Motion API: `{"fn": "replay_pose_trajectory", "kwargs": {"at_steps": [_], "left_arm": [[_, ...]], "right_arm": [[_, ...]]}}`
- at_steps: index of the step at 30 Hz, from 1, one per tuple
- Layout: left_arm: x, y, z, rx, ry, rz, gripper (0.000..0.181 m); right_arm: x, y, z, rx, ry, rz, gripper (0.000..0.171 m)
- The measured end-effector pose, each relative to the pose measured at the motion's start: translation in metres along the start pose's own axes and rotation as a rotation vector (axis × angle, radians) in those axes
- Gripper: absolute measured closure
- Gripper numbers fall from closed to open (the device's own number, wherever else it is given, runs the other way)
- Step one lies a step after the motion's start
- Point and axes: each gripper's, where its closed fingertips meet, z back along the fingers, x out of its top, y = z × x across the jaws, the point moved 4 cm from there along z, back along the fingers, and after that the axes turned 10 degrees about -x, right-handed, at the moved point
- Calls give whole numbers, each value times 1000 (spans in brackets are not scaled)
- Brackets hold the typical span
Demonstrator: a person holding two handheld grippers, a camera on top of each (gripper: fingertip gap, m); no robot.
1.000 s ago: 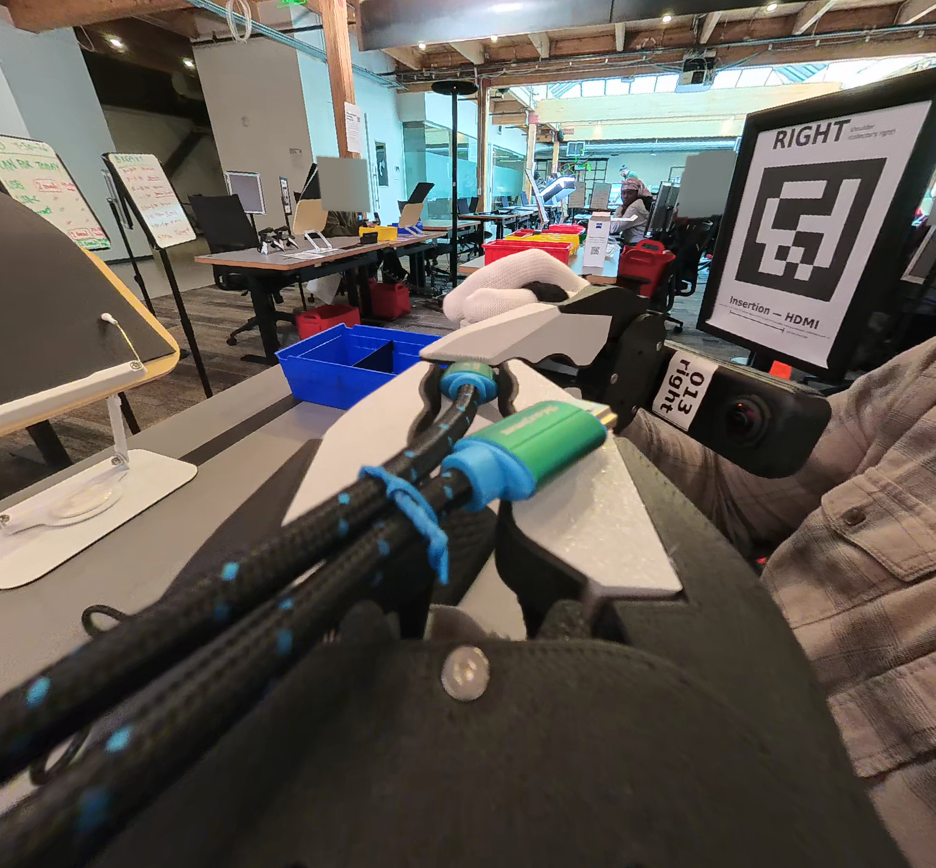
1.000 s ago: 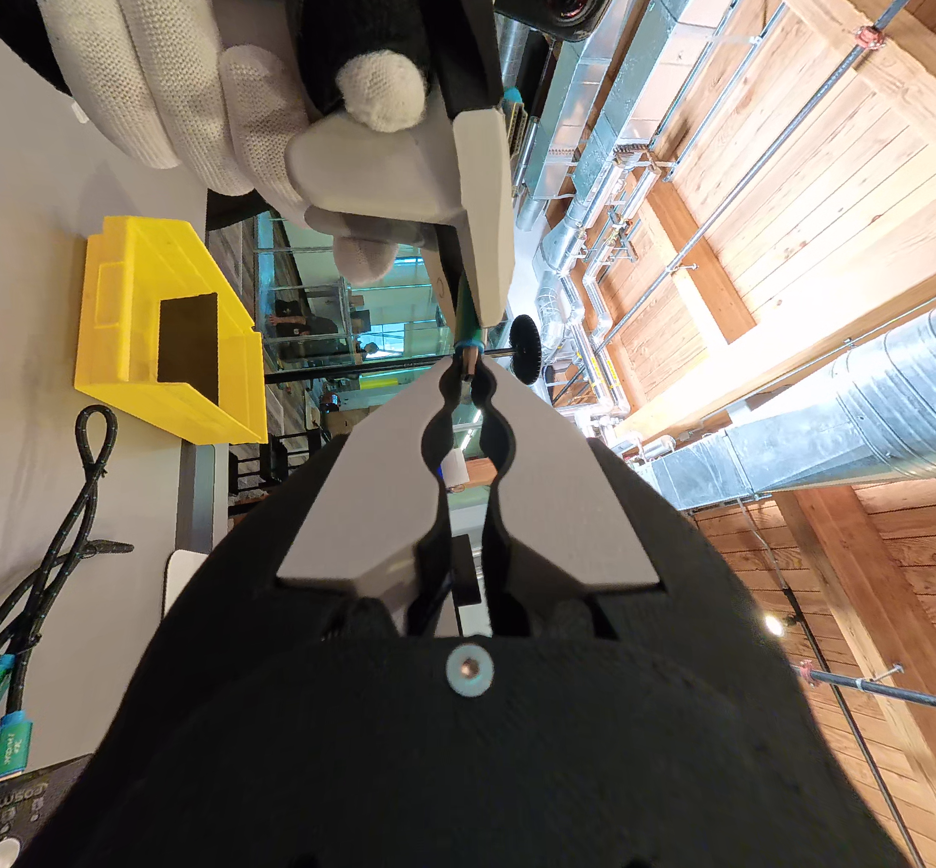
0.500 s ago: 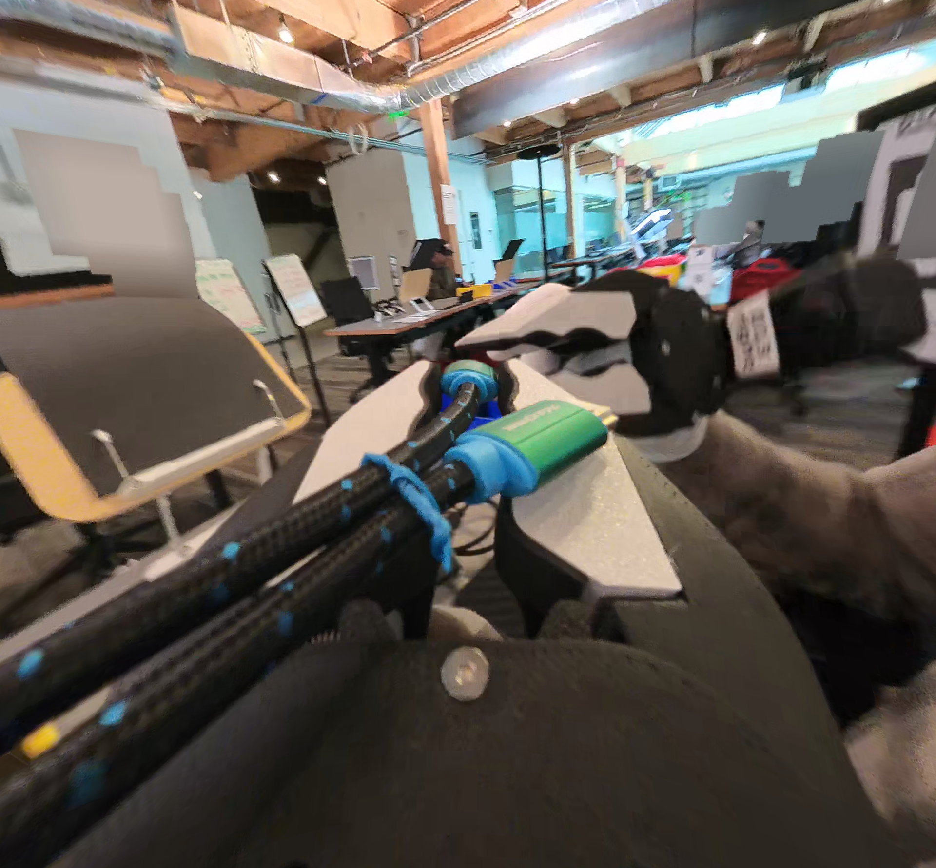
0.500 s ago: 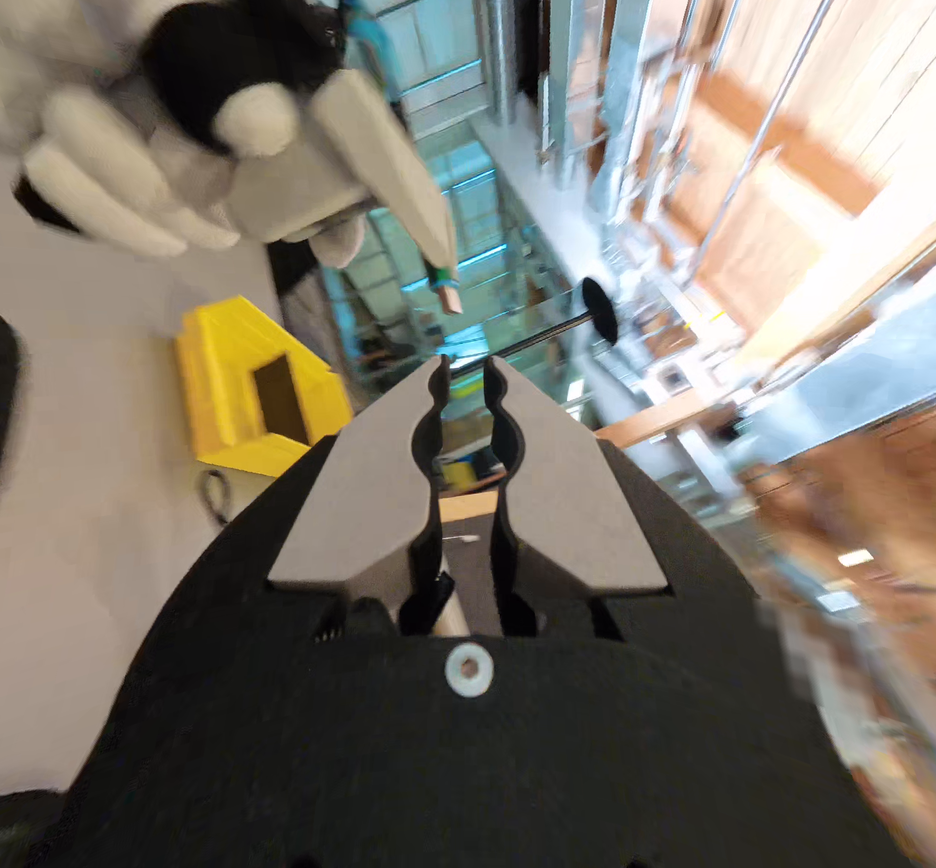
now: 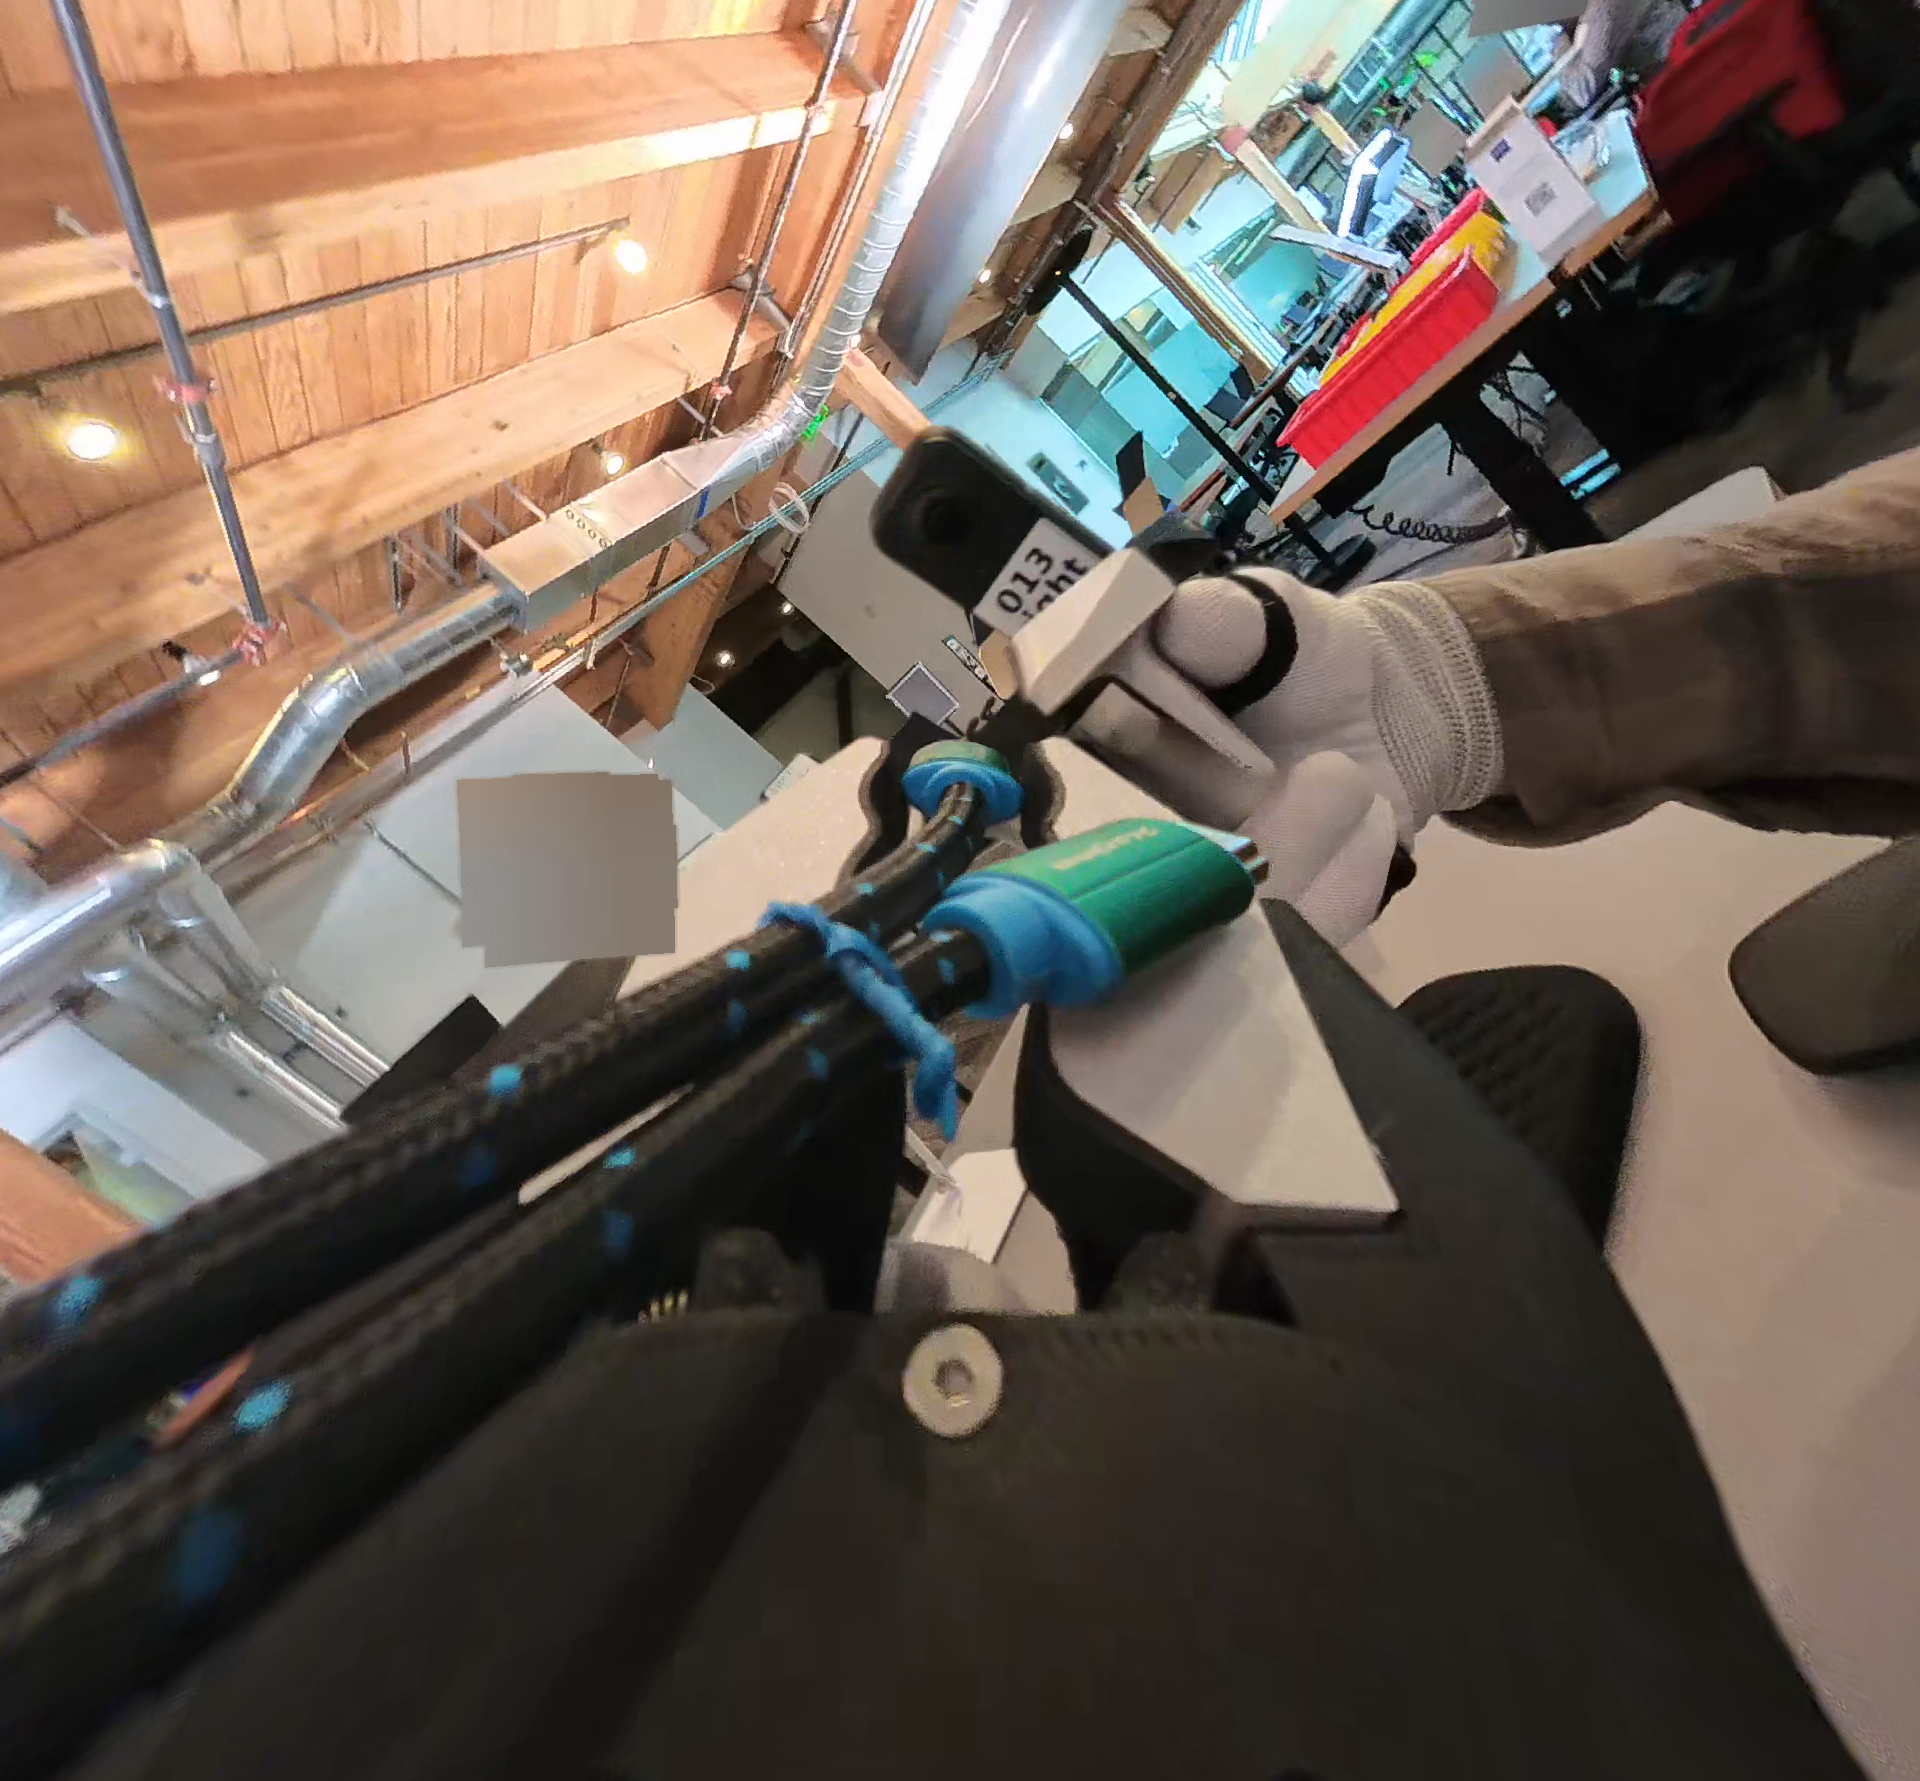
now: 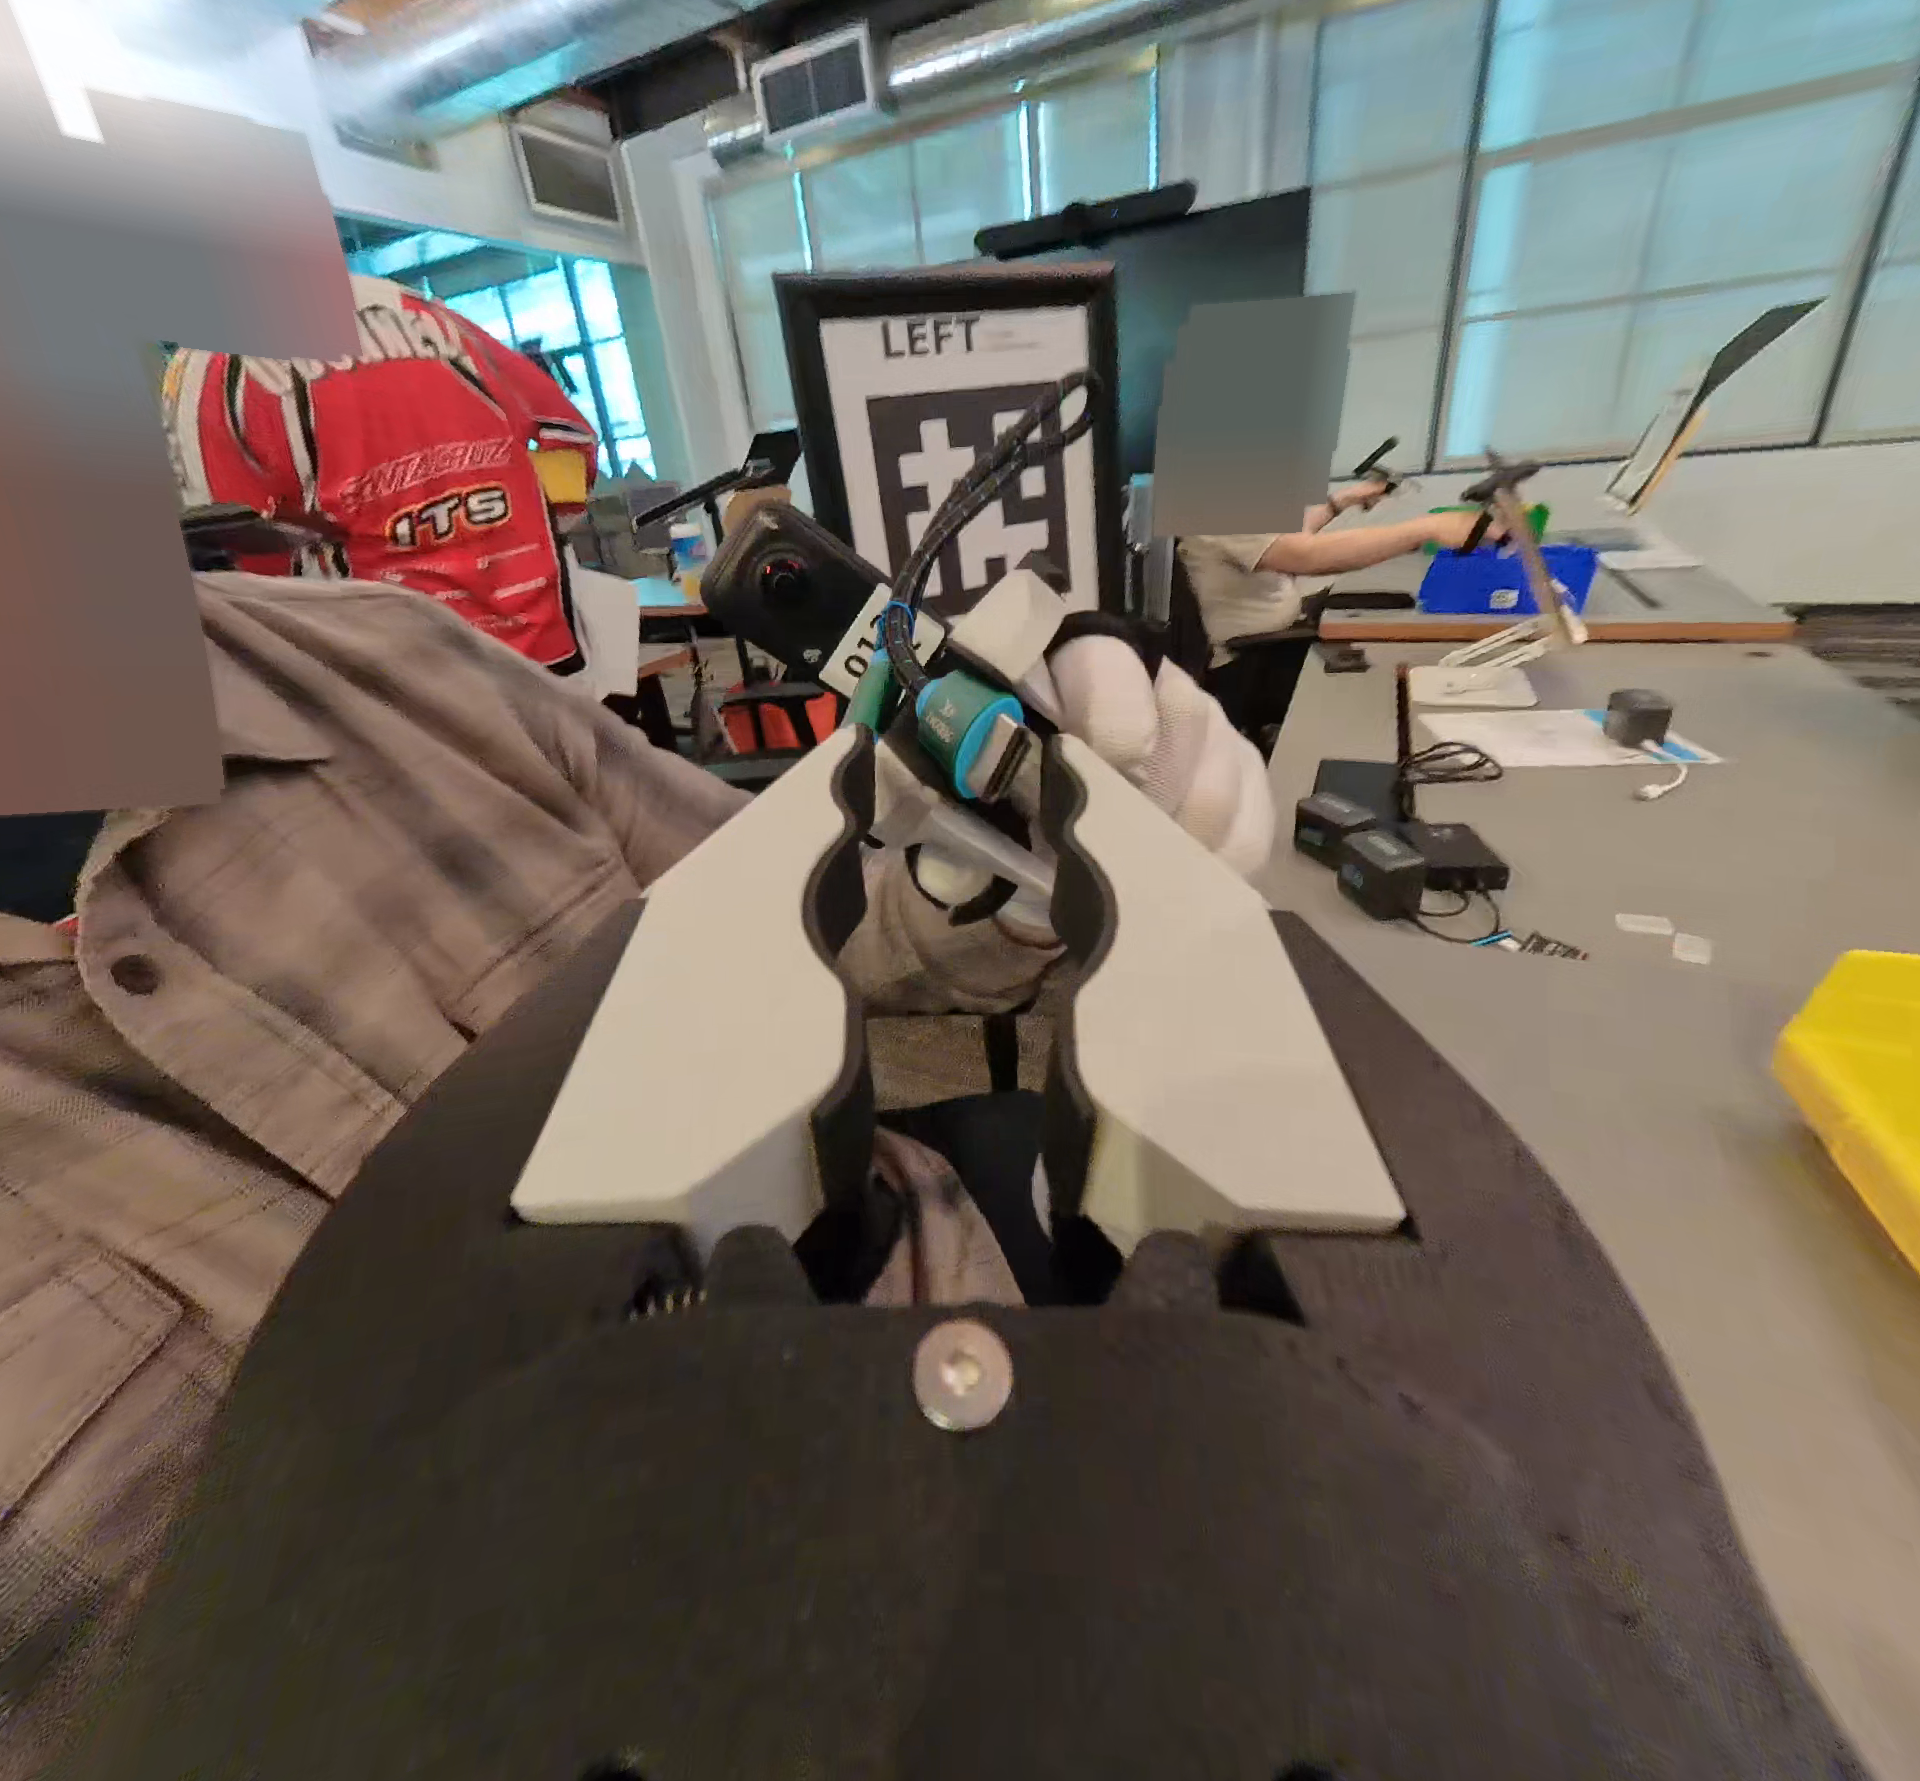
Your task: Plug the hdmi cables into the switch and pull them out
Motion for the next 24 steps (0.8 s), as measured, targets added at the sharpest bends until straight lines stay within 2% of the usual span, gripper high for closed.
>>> {"fn": "replay_pose_trajectory", "kwargs": {"at_steps": [2, 4, 15, 24], "left_arm": [[-1, -6, -3, -19, 20, -49, 158], [-1, -10, -4, -21, 28, -99, 158], [-9, -10, -5, 21, 190, -284, 159], [-7, -15, -7, 32, 170, -322, 159]], "right_arm": [[-4, 2, -5, 15, 16, -18, 153], [-7, 5, -8, 38, 36, -41, 156], [-9, 5, -6, -46, 130, 6, 159], [-13, 7, -5, 15, 140, -48, 161]]}}
